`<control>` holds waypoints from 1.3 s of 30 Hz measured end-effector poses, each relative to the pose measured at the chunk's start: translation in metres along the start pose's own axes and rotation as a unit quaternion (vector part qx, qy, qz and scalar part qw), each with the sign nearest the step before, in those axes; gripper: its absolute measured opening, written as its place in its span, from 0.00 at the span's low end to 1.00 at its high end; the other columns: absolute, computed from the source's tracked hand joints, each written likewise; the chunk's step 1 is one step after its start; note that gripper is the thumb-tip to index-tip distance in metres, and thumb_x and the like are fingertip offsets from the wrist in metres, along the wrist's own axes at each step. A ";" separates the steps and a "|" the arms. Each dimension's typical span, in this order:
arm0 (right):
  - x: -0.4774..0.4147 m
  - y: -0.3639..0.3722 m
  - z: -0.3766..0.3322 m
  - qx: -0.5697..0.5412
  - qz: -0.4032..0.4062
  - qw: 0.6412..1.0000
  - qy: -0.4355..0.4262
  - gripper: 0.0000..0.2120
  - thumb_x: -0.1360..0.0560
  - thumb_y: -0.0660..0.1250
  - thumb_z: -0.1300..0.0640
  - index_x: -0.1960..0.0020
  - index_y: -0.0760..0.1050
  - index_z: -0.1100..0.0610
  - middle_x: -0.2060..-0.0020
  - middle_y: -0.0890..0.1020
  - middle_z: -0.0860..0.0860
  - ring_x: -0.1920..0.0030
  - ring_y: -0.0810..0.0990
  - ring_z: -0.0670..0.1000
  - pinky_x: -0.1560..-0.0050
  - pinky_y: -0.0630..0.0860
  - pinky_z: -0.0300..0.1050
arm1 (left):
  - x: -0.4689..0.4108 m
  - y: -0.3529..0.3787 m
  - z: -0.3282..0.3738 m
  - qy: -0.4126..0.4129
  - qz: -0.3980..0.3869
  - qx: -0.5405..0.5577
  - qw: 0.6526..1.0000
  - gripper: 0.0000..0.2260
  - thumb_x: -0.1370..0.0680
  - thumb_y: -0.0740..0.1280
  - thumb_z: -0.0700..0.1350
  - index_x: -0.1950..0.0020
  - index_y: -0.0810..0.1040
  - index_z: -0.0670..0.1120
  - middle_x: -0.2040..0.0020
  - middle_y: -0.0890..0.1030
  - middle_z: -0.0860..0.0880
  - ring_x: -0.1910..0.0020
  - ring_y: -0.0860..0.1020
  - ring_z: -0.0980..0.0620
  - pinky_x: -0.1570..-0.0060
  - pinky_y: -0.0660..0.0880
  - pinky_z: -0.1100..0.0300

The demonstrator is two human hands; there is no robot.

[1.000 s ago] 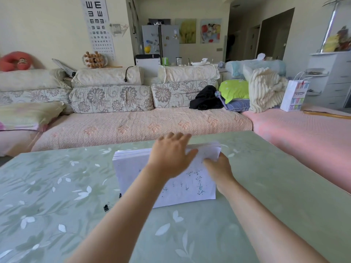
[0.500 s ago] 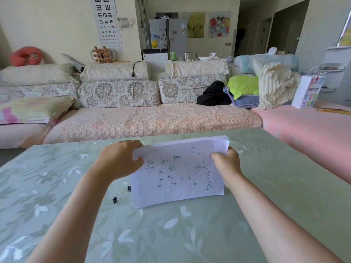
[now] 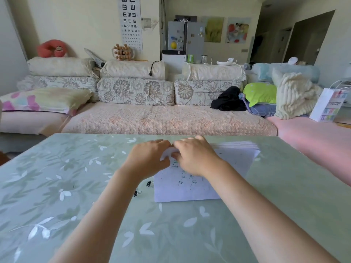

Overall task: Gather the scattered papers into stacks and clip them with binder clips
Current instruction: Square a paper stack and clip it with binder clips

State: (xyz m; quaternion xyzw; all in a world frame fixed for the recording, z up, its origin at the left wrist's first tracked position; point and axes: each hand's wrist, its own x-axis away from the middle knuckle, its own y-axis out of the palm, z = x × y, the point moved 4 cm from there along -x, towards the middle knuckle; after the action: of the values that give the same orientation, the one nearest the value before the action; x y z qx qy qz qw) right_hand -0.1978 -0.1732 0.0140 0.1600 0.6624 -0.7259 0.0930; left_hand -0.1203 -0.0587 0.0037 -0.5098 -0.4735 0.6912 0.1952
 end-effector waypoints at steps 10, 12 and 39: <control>0.001 -0.004 0.008 -0.018 0.039 0.999 -0.012 0.07 0.18 0.60 0.50 0.51 0.69 0.54 0.58 0.73 0.47 0.52 0.76 0.57 0.58 0.62 0.48 | 0.042 0.038 -0.072 -0.185 -0.143 0.230 0.945 0.14 0.28 0.64 0.41 0.45 0.71 0.55 0.51 0.78 0.57 0.55 0.77 0.52 0.52 0.74 0.55; 0.002 -0.007 0.017 -0.018 0.033 0.999 -0.003 0.07 0.18 0.60 0.50 0.50 0.69 0.54 0.59 0.72 0.46 0.54 0.75 0.56 0.58 0.62 0.48 | 0.057 0.068 -0.086 -0.200 -0.213 0.155 0.944 0.14 0.28 0.67 0.43 0.46 0.73 0.58 0.48 0.75 0.56 0.53 0.75 0.52 0.52 0.73 0.58; -0.001 -0.001 0.002 -0.014 0.037 0.999 -0.027 0.08 0.19 0.60 0.51 0.51 0.70 0.55 0.55 0.77 0.50 0.49 0.78 0.57 0.58 0.61 0.47 | 0.033 0.030 0.033 -0.025 -0.116 0.257 0.959 0.06 0.28 0.64 0.45 0.55 0.80 0.49 0.61 0.82 0.55 0.67 0.74 0.62 0.62 0.70 0.64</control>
State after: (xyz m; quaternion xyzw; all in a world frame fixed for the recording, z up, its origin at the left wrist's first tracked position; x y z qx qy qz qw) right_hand -0.1975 -0.1753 0.0149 0.1635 0.6634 -0.7166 0.1402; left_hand -0.1560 -0.0632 -0.0381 -0.3664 -0.3409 0.7746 0.3868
